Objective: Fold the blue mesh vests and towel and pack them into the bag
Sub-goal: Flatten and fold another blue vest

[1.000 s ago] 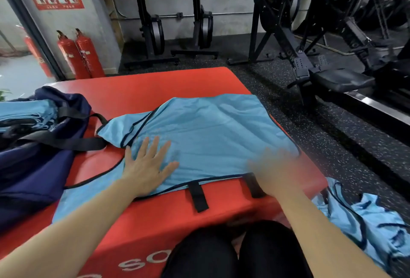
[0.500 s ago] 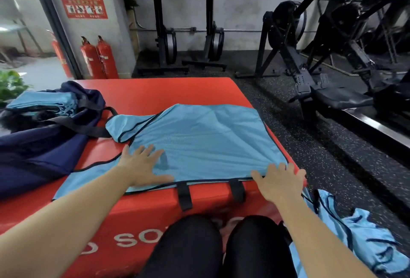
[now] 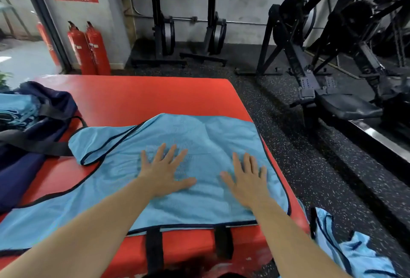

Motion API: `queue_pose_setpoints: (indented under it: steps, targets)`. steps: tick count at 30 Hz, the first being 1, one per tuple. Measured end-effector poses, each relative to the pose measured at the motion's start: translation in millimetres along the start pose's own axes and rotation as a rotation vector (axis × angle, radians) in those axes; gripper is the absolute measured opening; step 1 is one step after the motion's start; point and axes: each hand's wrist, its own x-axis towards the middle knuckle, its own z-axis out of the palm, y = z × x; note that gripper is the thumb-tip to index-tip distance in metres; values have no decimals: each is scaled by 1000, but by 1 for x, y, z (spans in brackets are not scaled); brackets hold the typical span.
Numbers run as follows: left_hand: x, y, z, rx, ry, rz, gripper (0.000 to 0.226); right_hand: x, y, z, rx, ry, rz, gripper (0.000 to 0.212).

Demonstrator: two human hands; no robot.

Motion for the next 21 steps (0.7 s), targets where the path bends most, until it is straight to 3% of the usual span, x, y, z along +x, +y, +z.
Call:
queue_pose_setpoints:
  steps: [3,9,14,17,19,21]
  targets:
    - [-5,1,15,38,22,11,107,0,8,10,-38,-7,6,100]
    - [-22,-3,20,47,26,20,106,-15,6,11,-19,-46,39,94]
    - [-47,8,19,41,-8,35,111,-53,13,9,-35,-64,10,120]
    - [-44,3,-3,-2,16,36,118,-49,14,-10,-19,-79,28,89]
    - [-30,-7,-23,-12,115,15,97,-27,18,-31,-7,35,44,56]
    - [-10,-18,-42,-3,190,25,64,2,22,-53,-16,149,58,41]
